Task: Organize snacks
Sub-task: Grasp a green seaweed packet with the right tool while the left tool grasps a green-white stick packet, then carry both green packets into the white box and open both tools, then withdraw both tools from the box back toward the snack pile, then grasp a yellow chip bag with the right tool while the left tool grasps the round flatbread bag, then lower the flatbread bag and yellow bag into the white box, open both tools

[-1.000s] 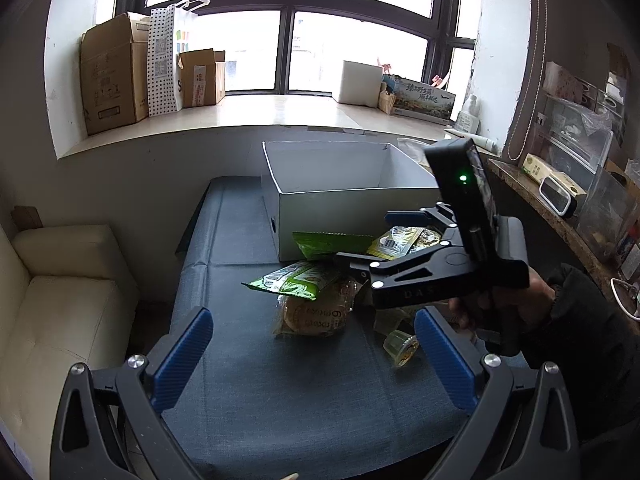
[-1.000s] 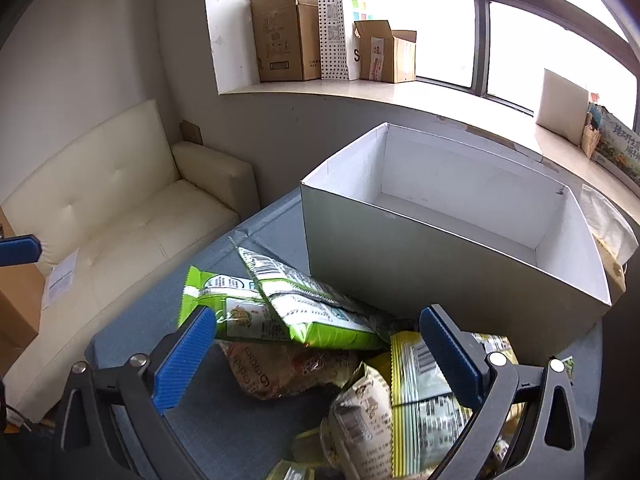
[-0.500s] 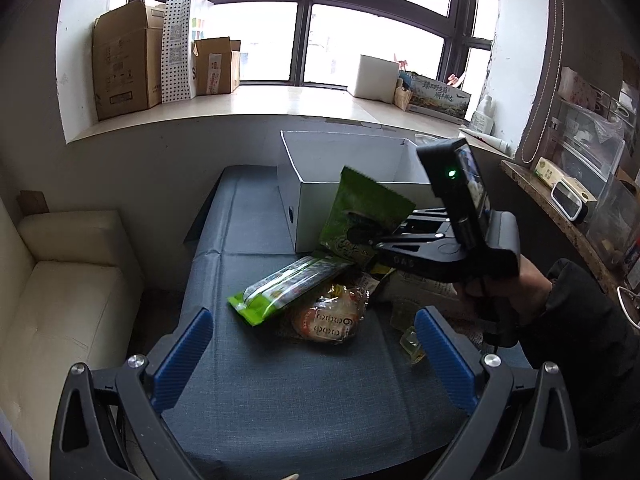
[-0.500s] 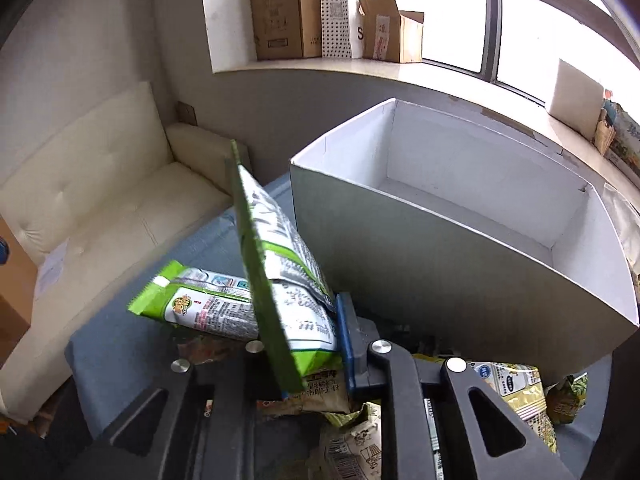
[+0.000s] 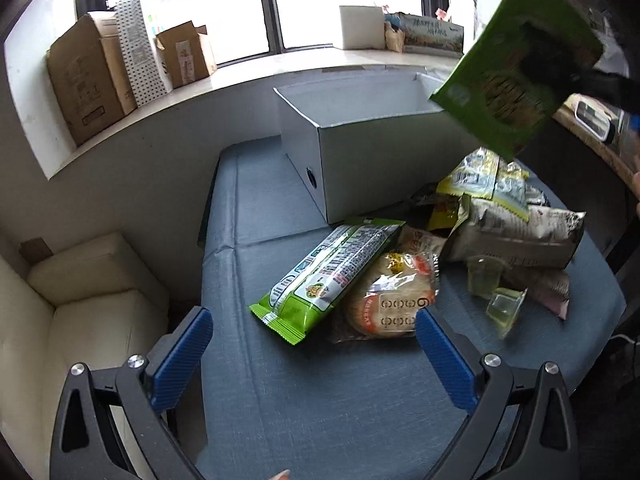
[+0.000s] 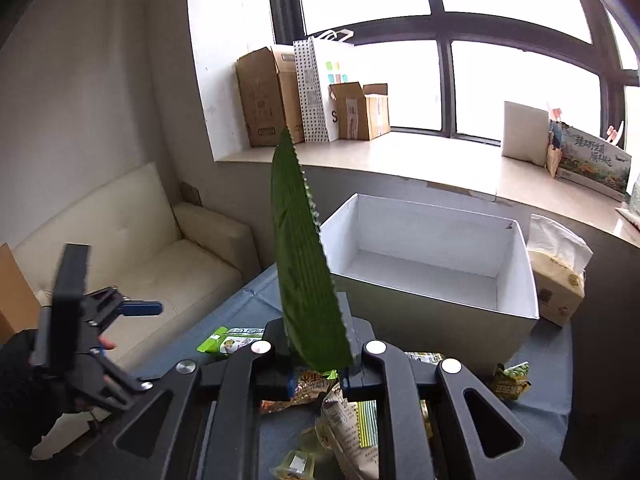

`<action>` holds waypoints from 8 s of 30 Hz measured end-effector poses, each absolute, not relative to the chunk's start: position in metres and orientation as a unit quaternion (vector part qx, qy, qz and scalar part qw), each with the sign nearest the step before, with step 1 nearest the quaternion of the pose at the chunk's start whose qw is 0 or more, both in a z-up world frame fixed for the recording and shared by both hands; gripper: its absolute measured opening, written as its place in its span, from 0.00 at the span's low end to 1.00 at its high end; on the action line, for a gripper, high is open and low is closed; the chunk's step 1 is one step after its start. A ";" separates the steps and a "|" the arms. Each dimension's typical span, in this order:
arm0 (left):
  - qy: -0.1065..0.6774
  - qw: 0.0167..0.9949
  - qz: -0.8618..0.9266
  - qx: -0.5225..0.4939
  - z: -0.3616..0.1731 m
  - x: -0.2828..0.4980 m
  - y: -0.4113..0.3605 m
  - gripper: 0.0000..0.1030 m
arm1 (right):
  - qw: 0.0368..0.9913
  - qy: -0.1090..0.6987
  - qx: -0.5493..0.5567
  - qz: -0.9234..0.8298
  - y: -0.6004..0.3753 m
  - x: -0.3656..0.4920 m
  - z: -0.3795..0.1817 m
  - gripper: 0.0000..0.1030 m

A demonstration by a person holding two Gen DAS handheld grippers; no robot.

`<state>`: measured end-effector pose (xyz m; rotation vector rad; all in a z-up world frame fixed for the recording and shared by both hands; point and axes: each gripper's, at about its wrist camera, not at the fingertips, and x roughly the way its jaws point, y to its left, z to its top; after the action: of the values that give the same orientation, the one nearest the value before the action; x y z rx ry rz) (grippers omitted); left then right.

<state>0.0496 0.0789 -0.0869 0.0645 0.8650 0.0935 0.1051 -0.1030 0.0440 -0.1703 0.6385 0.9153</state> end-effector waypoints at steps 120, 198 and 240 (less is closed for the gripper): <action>0.340 0.935 0.072 -0.067 0.001 0.026 0.030 1.00 | 0.877 0.357 0.036 0.320 -0.215 0.063 0.029 1.00; 0.485 0.871 -0.075 0.001 -0.175 0.112 0.048 1.00 | 0.867 0.366 0.016 0.337 -0.207 0.071 0.045 0.40; 0.357 0.933 0.007 -0.049 0.010 0.190 0.053 0.72 | 0.869 0.370 0.032 0.327 -0.157 0.230 0.058 0.40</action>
<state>0.1897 0.0534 0.0103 -0.1004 0.7313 0.0134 0.2296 -0.1575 0.0581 0.0661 0.7741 0.6852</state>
